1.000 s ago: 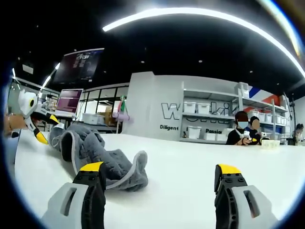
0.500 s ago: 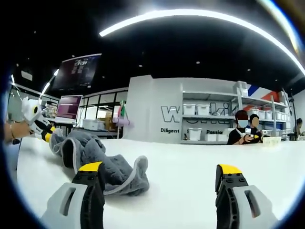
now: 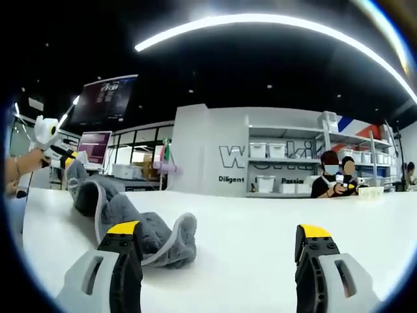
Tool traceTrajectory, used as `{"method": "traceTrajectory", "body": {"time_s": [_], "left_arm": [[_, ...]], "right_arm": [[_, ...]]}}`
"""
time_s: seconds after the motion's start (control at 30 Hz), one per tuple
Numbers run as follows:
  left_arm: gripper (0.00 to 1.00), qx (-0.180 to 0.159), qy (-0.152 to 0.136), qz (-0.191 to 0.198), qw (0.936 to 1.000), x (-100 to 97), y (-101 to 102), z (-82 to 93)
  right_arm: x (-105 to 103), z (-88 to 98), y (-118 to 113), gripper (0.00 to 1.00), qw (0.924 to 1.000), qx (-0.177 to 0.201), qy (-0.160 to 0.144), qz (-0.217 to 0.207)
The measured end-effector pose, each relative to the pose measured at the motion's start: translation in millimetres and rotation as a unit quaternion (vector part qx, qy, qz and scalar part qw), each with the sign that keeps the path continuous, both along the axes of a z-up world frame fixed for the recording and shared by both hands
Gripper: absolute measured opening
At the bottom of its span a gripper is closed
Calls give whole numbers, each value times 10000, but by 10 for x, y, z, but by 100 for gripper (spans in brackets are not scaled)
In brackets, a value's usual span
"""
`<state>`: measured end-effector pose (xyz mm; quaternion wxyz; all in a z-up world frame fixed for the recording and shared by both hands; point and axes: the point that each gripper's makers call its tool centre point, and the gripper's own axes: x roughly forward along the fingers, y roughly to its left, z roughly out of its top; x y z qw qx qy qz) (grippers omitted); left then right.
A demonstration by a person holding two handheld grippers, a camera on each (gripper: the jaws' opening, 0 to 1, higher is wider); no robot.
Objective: Fold the towel on the table until its edges align and the towel forms a compact rectangular stack.
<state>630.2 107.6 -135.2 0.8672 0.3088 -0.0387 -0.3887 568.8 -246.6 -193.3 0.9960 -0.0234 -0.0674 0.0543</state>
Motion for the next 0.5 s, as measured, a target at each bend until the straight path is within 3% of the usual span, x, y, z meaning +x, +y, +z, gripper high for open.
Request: {"method": "traceTrajectory", "body": {"time_s": [0.27, 0.5], "left_arm": [[5, -238, -251, 98, 9994, 242, -75, 546], [5, -201, -363, 198, 9989, 287, -62, 762]], "right_arm": [[-1, -1, -3, 99, 10000, 11, 3, -3], [-6, 3, -2, 99, 10000, 24, -16, 11]]}}
